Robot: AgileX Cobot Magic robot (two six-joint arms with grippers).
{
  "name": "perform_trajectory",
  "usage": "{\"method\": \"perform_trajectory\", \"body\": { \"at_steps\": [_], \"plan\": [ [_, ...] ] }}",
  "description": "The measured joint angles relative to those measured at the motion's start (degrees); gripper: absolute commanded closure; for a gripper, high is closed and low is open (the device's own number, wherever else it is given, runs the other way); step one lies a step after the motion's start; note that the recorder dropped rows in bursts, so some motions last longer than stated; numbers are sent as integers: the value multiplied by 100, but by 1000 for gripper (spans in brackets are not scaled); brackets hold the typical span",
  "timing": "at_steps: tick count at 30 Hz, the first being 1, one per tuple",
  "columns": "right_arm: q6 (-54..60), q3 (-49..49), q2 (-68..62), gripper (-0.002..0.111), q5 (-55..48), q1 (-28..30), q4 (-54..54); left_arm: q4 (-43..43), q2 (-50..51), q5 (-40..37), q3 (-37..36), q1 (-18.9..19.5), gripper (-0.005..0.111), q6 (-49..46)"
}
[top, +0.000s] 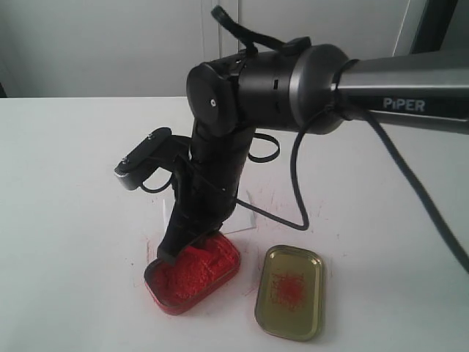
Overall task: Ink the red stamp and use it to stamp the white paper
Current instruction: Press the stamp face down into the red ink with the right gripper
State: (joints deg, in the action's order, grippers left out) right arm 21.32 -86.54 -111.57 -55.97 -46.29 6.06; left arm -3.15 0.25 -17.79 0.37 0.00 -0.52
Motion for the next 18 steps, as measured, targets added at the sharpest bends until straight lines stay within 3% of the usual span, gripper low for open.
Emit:
{"method": "perform_trajectory", "body": {
  "at_steps": [18],
  "plan": [
    [-458,-233,-407,108,64,-107,-228,0,0,0,0,0,107,0]
  ]
}}
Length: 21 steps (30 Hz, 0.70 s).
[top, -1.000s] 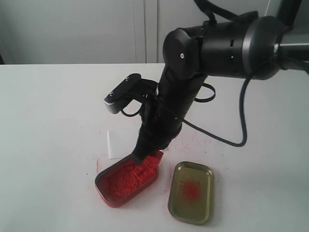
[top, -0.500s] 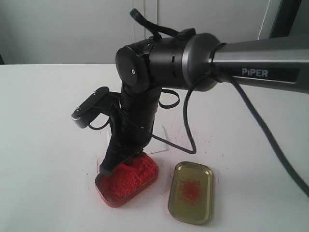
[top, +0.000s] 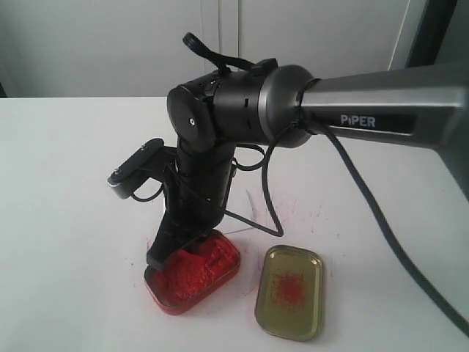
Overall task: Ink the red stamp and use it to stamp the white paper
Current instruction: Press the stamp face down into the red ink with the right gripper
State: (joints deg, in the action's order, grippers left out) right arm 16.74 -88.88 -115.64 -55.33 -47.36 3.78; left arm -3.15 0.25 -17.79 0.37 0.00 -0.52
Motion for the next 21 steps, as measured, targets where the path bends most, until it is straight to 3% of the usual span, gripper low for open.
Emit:
{"method": "perform_trajectory", "body": {
  "at_steps": [21],
  "plan": [
    [-285,-82,-635,108,195,0,-67,0,0,0,0,0,107,0]
  ]
}}
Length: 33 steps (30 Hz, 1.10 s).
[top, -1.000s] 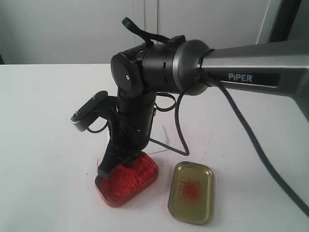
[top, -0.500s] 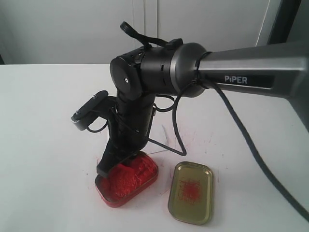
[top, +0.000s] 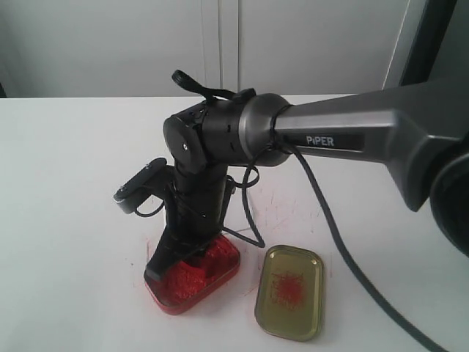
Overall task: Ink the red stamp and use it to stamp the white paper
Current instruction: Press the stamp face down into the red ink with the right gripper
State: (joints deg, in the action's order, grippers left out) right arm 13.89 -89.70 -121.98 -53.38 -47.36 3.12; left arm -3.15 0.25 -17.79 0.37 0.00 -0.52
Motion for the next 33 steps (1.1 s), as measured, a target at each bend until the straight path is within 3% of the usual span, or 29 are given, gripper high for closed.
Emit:
{"method": "perform_trajectory", "body": {
  "at_steps": [33],
  "plan": [
    [-239,-77,19,108,-179,-20,-203,0,0,0,0,0,107,0]
  ]
}}
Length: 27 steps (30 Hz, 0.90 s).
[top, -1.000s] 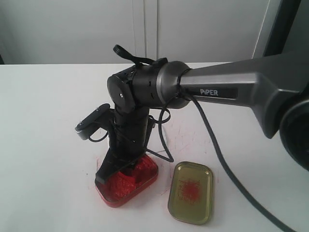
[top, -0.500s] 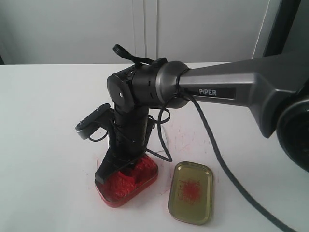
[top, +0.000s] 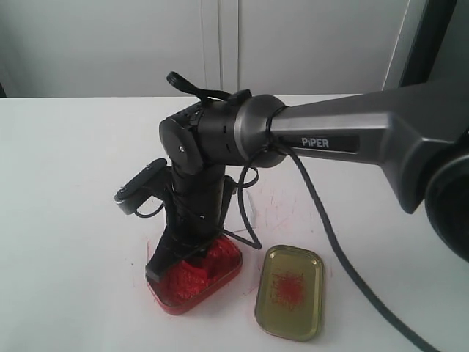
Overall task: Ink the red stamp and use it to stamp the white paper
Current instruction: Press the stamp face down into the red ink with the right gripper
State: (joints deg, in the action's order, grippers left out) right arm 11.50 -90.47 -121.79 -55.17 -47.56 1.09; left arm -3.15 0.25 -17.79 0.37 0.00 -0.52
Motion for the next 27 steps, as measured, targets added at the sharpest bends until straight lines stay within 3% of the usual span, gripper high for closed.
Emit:
{"method": "perform_trajectory", "body": {
  "at_steps": [27],
  "plan": [
    [-98,91,403,108,-136,0,-109,0,0,0,0,0,107,0]
  ]
}}
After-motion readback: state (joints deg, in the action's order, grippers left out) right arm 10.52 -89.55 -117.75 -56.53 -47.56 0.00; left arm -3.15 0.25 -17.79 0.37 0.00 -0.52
